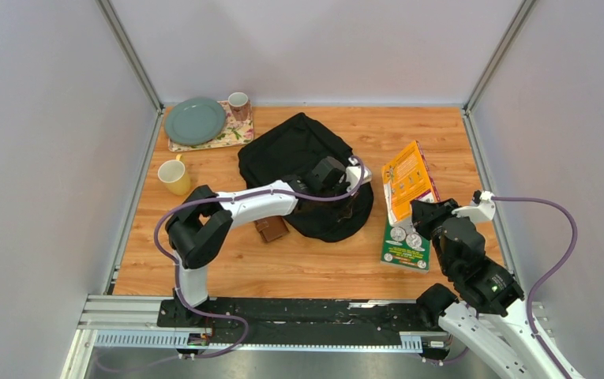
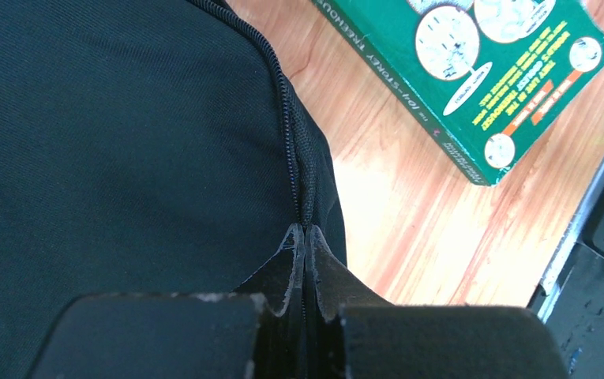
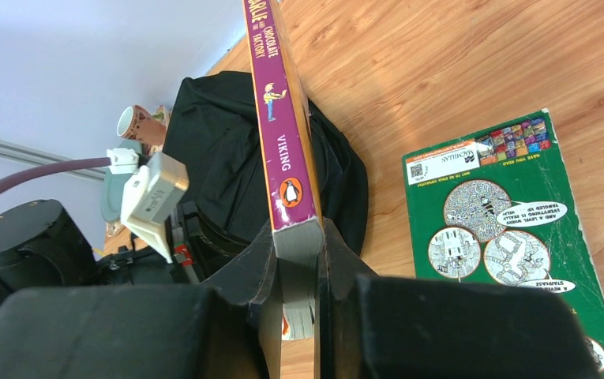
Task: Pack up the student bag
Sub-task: Place the book in the student bag.
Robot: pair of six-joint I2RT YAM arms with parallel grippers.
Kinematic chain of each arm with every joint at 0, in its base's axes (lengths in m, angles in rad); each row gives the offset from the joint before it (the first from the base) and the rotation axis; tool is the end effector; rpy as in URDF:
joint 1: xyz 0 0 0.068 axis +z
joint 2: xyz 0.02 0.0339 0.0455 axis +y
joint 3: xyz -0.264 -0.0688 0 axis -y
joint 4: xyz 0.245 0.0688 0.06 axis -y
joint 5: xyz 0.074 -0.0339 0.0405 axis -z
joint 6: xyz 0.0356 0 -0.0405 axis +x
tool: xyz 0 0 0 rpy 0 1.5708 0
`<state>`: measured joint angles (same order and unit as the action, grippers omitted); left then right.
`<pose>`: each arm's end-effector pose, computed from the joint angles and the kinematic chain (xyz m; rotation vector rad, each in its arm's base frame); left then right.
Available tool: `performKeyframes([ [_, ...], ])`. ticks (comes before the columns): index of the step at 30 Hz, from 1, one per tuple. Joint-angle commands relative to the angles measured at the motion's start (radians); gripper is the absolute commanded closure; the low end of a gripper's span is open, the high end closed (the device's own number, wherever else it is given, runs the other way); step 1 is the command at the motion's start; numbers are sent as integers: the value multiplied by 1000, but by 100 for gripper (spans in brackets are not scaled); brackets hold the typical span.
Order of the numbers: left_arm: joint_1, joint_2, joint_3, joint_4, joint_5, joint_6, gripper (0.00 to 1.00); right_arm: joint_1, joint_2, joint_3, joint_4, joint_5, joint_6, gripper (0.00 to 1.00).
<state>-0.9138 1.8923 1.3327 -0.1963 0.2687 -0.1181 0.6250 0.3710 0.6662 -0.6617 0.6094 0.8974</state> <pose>0.2501 -0.3397 0.2105 1.0759 2.1929 -0.8059 0.0827 0.0345 0.3009 0.6480 1.7802 0.4562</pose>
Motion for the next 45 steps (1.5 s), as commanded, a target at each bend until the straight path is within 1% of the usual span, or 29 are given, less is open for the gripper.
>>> performKeyframes([
  [1,13,-99,17,15,32,-11,100,-2,-1,12,54,4,14,98],
  [4,27,-131,7,18,40,-31,100,-2,-4,19,42,-6,12,98],
  [8,44,-209,5,12,-28,-43,100,-2,0,36,-28,-16,23,99],
  [9,58,-220,17,-18,-23,-35,100,-1,-1,41,-44,-17,28,100],
  [10,64,-225,70,-50,10,-26,100,-2,-6,39,-64,-23,31,100],
  [12,67,-228,130,-141,10,1,100,-1,-15,32,-134,-34,72,100],
  [14,69,-239,169,-161,1,17,100,-1,-55,16,-150,-89,92,100],
  [16,67,-252,154,-147,-26,23,100,-1,-114,-11,-132,-172,121,100],
  [19,70,-277,129,-117,-52,11,100,-1,-159,-28,-104,-268,168,100],
  [21,69,-295,119,-82,-51,-6,100,-1,-150,-30,-92,-324,187,100],
  [22,69,-302,115,-72,-51,-11,100,-1,-123,-36,-84,-388,210,100],
  [25,70,-331,112,-37,-43,-18,100,-1,-48,-66,-1,-506,235,100],
  [28,69,-354,125,-34,-54,-12,100,-1,9,-134,144,-543,258,100],
  [29,70,-357,129,-40,-48,-11,100,-1,28,-157,230,-545,264,100],
  [30,70,-358,129,-45,-39,-11,100,-2,49,-162,270,-546,268,100],
  [31,69,-364,125,-45,-37,-12,100,-4,104,-163,310,-563,270,100],
  [32,69,-368,123,-46,-34,-15,100,-2,136,-165,389,-574,276,100],
  [33,70,-371,120,-45,-28,-18,100,-2,172,-159,416,-583,287,100],
  [34,69,-375,114,-40,-23,-21,100,-4,242,-160,448,-594,293,100],
  [35,70,-378,112,-37,-17,-26,100,-5,274,-165,540,-632,293,100],
  [36,70,-377,108,-32,-11,-29,100,-5,305,-171,580,-635,310,100],
  [38,70,-378,105,-35,-5,-32,100,-11,391,-183,712,-637,316,100],
  [40,70,-380,94,-29,-5,-40,100,-24,475,-197,764,-634,368,100],
  [41,70,-378,91,-26,-5,-46,100,-24,503,-203,839,-622,377,100],
  [42,70,-381,88,-19,-3,-48,100,-24,529,-205,852,-611,393,100],
  [43,69,-381,80,-14,1,-52,100,-24,577,-212,894,-561,417,100],
  [45,70,-381,77,-11,0,-55,100,-28,611,-227,947,-547,449,100],
])
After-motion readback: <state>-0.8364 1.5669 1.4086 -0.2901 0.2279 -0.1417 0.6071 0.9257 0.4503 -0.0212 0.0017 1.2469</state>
